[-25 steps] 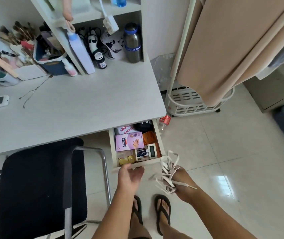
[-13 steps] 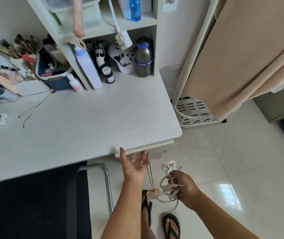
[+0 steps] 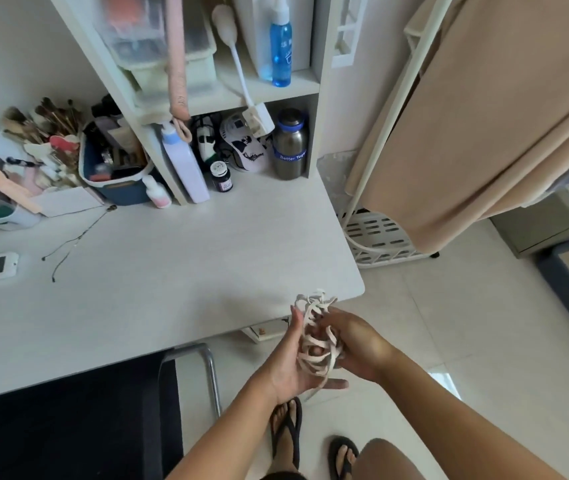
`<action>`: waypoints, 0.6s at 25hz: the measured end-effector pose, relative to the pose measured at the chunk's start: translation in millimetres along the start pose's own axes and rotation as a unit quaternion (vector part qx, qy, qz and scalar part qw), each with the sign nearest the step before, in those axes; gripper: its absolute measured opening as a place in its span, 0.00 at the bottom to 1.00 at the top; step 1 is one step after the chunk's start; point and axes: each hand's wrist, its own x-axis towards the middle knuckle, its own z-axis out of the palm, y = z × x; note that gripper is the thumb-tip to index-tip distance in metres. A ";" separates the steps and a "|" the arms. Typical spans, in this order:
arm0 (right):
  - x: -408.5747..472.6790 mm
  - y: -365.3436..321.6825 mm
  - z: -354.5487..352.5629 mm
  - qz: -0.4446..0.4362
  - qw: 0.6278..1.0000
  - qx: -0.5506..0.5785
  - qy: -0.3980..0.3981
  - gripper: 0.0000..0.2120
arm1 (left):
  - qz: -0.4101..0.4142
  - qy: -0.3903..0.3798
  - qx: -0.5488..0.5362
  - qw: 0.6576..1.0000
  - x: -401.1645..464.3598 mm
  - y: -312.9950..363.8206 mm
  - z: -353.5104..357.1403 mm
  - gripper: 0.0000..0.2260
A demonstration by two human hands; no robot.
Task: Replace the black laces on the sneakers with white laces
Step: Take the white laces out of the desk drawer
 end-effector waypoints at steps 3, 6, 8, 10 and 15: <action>-22.6 -12.8 14.1 -0.255 0.859 -0.444 0.029 0.05 | 0.047 -0.030 -0.085 0.995 -41.2 5.5 17.3 0.40; -44.8 -7.4 23.9 -0.465 0.545 -0.696 0.036 0.10 | 0.127 0.046 -0.047 0.990 -70.6 3.5 39.4 0.27; -60.4 -5.4 25.0 -0.475 0.551 -0.685 -0.039 0.14 | 0.215 0.136 -0.007 0.967 -85.1 -10.7 51.3 0.15; -74.3 -9.3 22.9 -0.437 0.638 -0.615 -0.154 0.12 | 0.293 0.235 0.023 0.927 -103.9 -31.0 63.5 0.12; -107.1 1.7 56.8 -0.283 0.760 -0.500 -0.303 0.22 | 0.340 0.389 0.043 0.855 -176.6 -116.0 73.3 0.13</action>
